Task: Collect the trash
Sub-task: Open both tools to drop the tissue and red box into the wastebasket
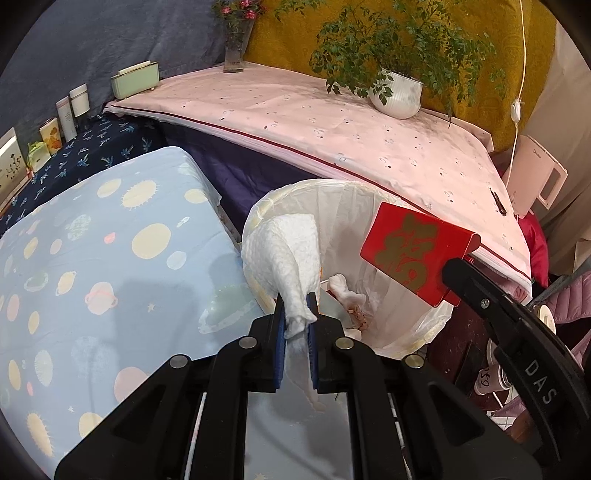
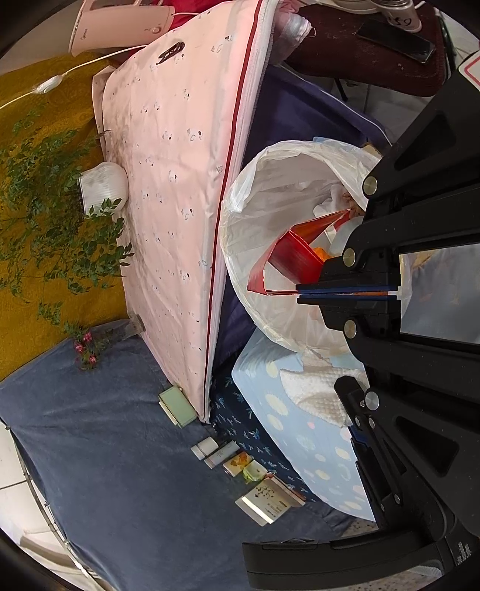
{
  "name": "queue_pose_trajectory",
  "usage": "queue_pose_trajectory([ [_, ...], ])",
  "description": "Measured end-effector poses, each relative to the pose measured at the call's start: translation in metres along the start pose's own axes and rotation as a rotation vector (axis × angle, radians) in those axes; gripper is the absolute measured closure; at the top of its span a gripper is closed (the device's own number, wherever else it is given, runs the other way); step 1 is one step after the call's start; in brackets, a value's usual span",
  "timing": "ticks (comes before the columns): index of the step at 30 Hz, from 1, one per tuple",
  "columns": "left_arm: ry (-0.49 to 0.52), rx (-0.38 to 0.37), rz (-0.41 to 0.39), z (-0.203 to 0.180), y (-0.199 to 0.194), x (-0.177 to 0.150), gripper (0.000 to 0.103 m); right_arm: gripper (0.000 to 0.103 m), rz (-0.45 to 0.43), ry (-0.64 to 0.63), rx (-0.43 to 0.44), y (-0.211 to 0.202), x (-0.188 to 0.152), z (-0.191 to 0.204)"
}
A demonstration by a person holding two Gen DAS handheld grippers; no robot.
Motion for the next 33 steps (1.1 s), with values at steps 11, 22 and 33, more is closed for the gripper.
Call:
queue_pose_trajectory([
  [11,0.010,-0.001,0.002,-0.007,0.002,-0.003,0.093,0.102,-0.001,0.012,0.000,0.000,-0.001,-0.007],
  [22,0.019,-0.001,0.006,-0.013,0.004,-0.004,0.093,0.102,-0.003,0.021,-0.003,-0.001,-0.001,-0.015],
  [33,0.026,-0.006,0.017,-0.017,0.008,-0.004,0.093,0.102,-0.003,0.029,-0.004,-0.001,-0.002,-0.020],
])
Point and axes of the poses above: each gripper's, at about its wrist camera, not at the fingertips, and y roughly the way its jaws point, z to its left, x to its top, the point moved 8 cm from there along y, roughly the way its jaws point, and after that the axes turned 8 degrees about -y, right-handed, at the moved point
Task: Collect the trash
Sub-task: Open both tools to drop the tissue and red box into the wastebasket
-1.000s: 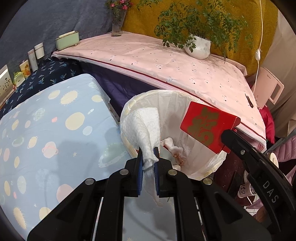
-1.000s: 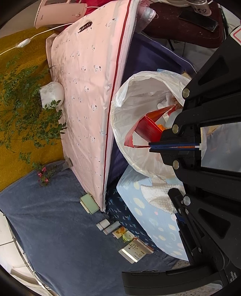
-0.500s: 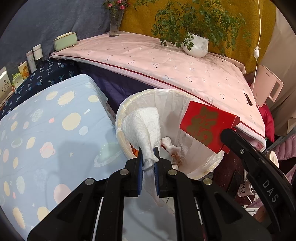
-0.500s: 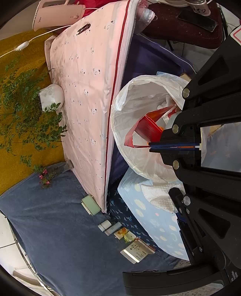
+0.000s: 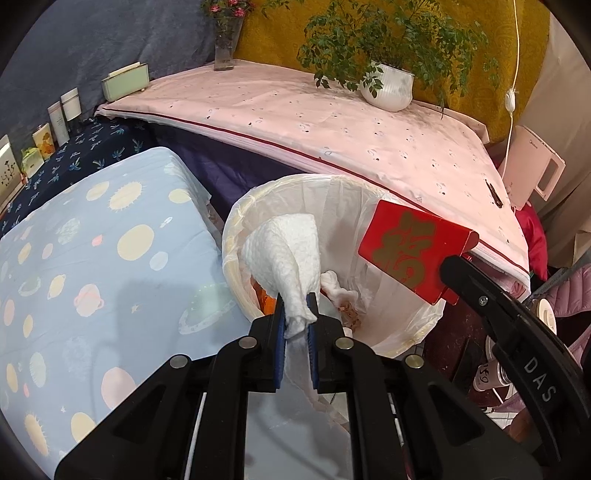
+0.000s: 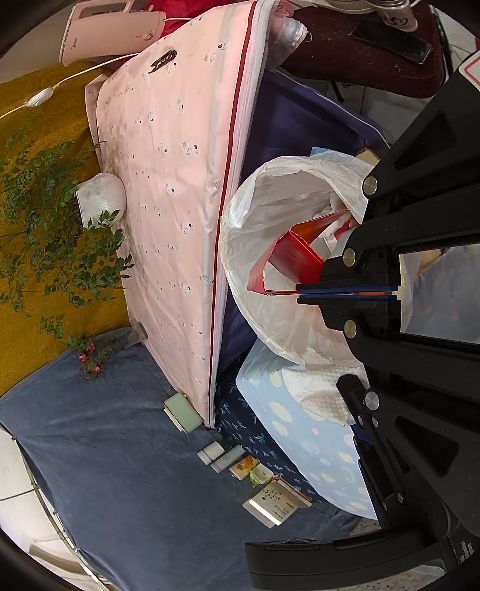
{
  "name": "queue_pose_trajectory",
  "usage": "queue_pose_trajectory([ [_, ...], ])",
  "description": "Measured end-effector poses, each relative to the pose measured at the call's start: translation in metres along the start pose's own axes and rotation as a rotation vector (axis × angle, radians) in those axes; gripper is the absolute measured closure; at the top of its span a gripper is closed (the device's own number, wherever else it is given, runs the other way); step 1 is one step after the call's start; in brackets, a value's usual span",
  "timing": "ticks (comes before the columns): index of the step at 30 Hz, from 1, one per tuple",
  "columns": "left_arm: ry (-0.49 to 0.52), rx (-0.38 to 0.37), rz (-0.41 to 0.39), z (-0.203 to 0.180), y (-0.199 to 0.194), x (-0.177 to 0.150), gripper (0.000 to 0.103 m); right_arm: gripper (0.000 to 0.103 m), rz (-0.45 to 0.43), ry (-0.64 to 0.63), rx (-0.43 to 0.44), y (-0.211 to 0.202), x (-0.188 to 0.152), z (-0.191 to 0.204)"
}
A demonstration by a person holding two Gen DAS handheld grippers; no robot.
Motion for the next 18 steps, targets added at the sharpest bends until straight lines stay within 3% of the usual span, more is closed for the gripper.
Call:
queue_pose_trajectory([
  [18,0.023,-0.012,0.030,-0.011,0.021,0.007,0.092,0.102,0.016,0.005,-0.009,0.016,0.003,-0.009],
])
Point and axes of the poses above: each gripper's, at about its wrist camera, not at the fingertips, and y roughly the way its jaws point, z to its left, x to its top, the point moved 8 cm from there along y, roughly the way its jaws point, and after that the axes turned 8 degrees about -y, right-handed, at the moved point
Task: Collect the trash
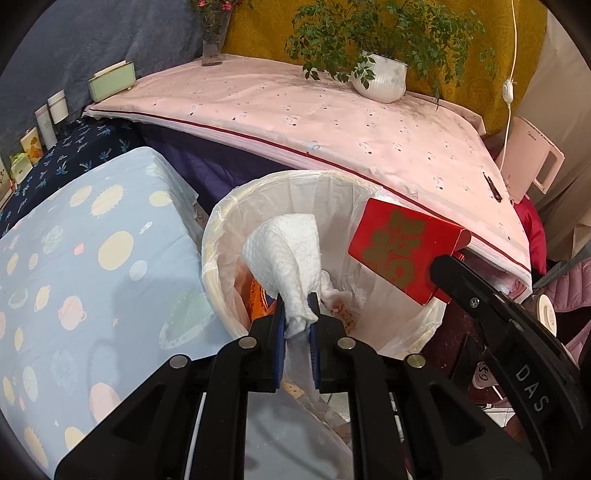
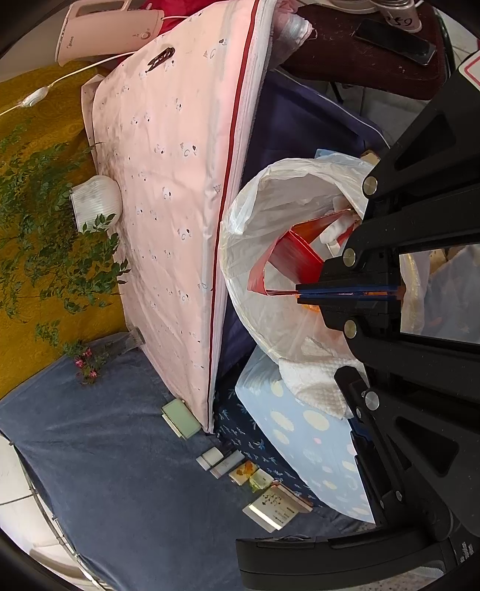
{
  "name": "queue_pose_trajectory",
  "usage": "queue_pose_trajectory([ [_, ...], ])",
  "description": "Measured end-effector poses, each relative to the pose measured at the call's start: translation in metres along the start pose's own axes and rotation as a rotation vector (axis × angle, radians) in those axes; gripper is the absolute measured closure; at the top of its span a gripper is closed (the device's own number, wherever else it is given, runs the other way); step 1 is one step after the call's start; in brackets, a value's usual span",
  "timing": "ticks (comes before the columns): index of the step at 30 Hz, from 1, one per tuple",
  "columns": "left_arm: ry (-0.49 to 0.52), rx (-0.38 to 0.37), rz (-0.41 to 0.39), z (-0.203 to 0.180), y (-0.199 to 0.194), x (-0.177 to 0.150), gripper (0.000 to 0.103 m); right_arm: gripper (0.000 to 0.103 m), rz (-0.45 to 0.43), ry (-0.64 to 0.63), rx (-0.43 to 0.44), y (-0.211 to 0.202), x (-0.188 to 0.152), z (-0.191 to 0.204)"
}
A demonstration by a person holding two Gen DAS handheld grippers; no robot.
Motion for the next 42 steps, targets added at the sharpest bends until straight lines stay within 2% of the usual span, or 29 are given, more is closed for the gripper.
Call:
queue_pose_trajectory([
  [9,-0.004,0.006,0.011,0.002,0.018,0.004,0.091,0.102,0.022,-0.023,0.000,0.019,0.000,0.002],
  [11,-0.005,0.011,0.009,0.003,0.021,0.005,0.082,0.101,0.025,-0.021,-0.005,0.023,0.001,0.000],
  [13,-0.016,0.017,0.003,0.006,0.022,0.008,0.055,0.096,0.019,-0.007,-0.016,0.024,0.002,-0.002],
  [16,-0.021,0.029,-0.025,0.011,0.020,0.010,0.045,0.087,0.019,0.017,-0.018,0.026,0.003,-0.006],
  [18,-0.023,0.040,-0.022,0.016,0.020,0.009,0.042,0.079,0.022,0.022,-0.024,0.027,0.002,-0.007],
  [21,-0.042,0.053,-0.019,0.025,0.017,0.006,0.042,0.071,0.023,0.018,-0.032,0.024,0.000,-0.007],
  [26,-0.069,0.076,-0.018,0.039,0.007,-0.004,0.038,0.061,0.029,-0.018,-0.046,0.015,-0.005,-0.001],
  [31,-0.087,0.093,-0.028,0.050,-0.008,-0.014,0.037,0.055,0.038,-0.054,-0.055,0.003,-0.011,0.006],
  [42,-0.109,0.157,-0.048,0.072,-0.036,-0.038,0.025,0.028,0.065,-0.114,-0.089,-0.023,-0.031,0.020],
])
Point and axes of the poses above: each gripper's, at about its wrist camera, not at the fingertips, and y roughly the way its jaws point, z to its left, x to its top, the point moved 8 cm from there along y, roughly the way its jaws point, and after that the axes turned 8 degrees about -y, right-handed, at the moved point
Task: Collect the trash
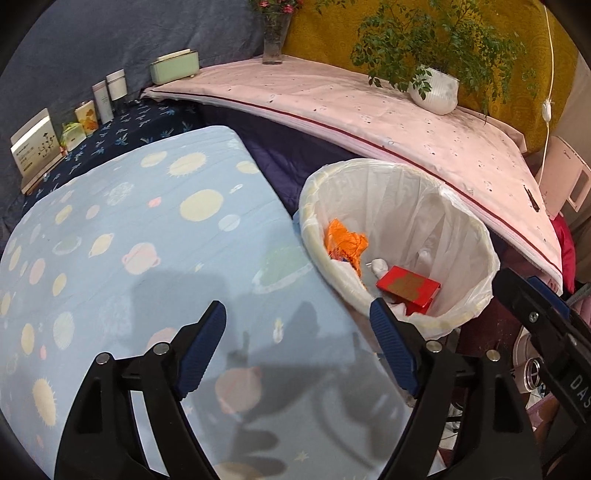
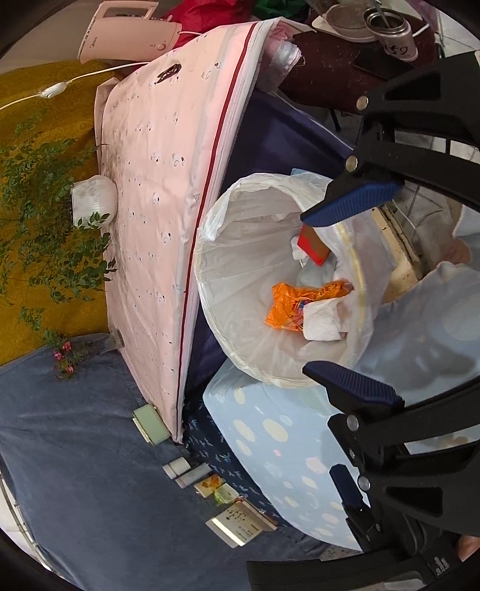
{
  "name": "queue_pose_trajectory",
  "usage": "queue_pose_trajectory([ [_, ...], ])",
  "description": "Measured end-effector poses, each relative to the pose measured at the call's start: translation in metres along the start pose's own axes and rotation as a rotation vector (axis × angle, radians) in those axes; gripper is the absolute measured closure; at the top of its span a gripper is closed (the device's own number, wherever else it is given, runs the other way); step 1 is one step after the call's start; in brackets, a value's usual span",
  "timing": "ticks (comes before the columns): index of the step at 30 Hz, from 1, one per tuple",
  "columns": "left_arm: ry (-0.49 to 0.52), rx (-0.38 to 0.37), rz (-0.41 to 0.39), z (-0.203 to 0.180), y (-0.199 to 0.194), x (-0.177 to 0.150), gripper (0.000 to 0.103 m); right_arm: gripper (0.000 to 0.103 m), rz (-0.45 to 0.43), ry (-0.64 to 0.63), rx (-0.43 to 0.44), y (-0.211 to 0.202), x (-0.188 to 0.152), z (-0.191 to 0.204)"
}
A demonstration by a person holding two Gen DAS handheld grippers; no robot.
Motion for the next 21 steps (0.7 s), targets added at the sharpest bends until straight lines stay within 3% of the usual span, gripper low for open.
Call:
queue_pose_trajectory([
  [3,-0.003,0.020,-0.003,0.008,-0.005,-0.006,0.023,0.020,0.015,-0.030,-0.017,-0.004,-0.006,0.005],
  [13,0.011,0.071,-0.021,0.024,-0.019,-0.019,0.016,0.017,0.053,-0.099,-0.070,-0.016,-0.022,0.014],
  [14,0.016,0.075,-0.022,0.024,-0.020,-0.019,0.015,0.015,0.057,-0.098,-0.077,-0.017,-0.023,0.013],
  [15,0.019,0.078,-0.021,0.024,-0.021,-0.020,0.014,0.005,0.063,-0.097,-0.081,-0.017,-0.025,0.012],
  [21,-0.013,0.066,-0.023,0.026,-0.026,-0.024,0.010,0.007,0.095,-0.090,-0.098,-0.017,-0.035,0.007],
])
Point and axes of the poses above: each gripper's, at about its wrist camera, not at the fingertips, and y roughly the way its jaws point, z to its left, x to its top, the point moved 8 cm from there along y, roughly the way its jaws point, and after that the axes turned 8 degrees about -y, right-handed, at the moved point
